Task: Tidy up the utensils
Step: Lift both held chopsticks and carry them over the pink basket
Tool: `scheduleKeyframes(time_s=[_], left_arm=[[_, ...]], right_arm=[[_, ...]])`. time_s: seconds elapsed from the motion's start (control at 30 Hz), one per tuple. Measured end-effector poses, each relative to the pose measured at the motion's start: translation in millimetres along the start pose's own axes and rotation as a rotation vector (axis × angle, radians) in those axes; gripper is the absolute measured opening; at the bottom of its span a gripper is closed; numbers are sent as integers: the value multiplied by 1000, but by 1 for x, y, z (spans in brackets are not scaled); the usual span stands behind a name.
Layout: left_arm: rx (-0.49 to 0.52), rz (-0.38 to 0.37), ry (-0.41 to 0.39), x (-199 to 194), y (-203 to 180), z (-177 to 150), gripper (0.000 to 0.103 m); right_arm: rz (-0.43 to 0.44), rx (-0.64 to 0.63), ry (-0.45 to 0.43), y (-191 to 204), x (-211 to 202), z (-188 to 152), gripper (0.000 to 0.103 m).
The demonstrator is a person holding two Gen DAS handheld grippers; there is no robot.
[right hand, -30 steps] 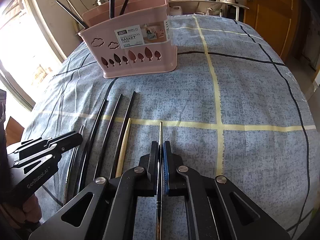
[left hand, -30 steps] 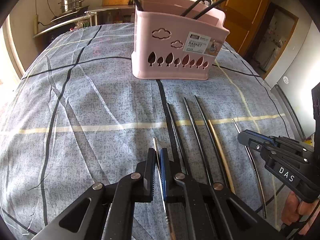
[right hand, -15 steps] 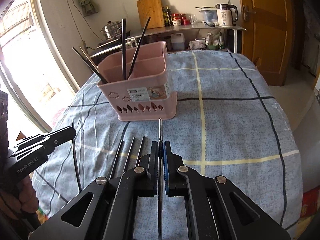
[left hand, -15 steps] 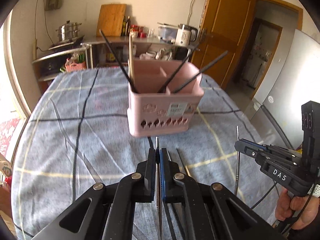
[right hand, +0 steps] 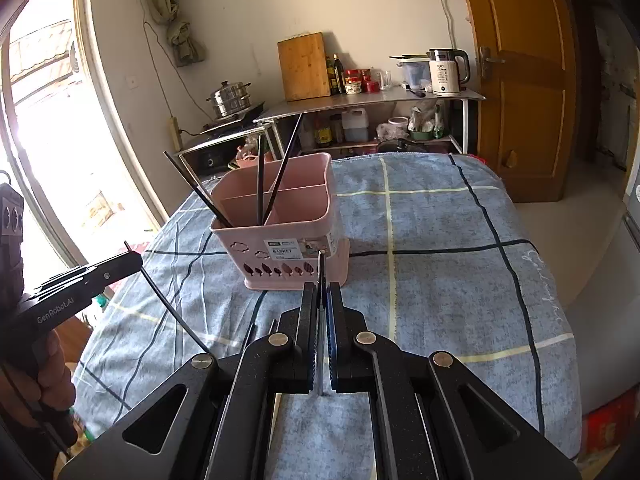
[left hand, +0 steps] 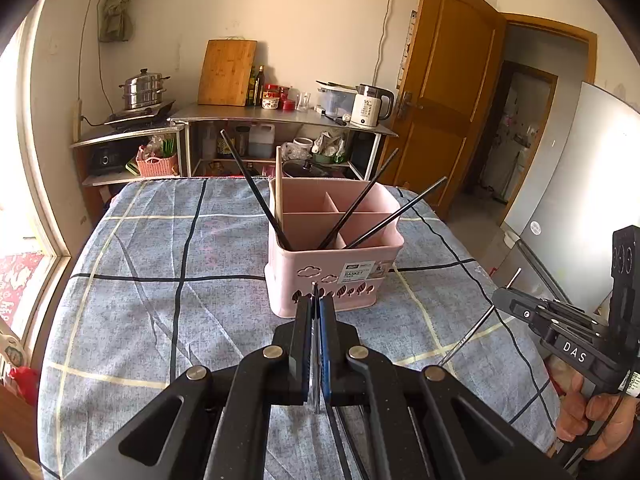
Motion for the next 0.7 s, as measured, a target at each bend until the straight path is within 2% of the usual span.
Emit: scheduleKeyframes(time_s=[0.37,0.7], left_arm=[[-36,-27,25,-12,0,1,3],[-72,-59,6,-15,0,32,3]], right_arm=[[14,-8,-10,1,-14,5,4],[47,-29,-64,15,-16,34,4]])
Point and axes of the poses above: each gripper's, at about its wrist camera, not at the fingertips, and x roughly the way its jaws point, y to its left, z to its top, the point moved 6 cm from there along x, roughly the way its jaws point, and after that the axes turned 8 degrees about -y, right-handed, at the moved point
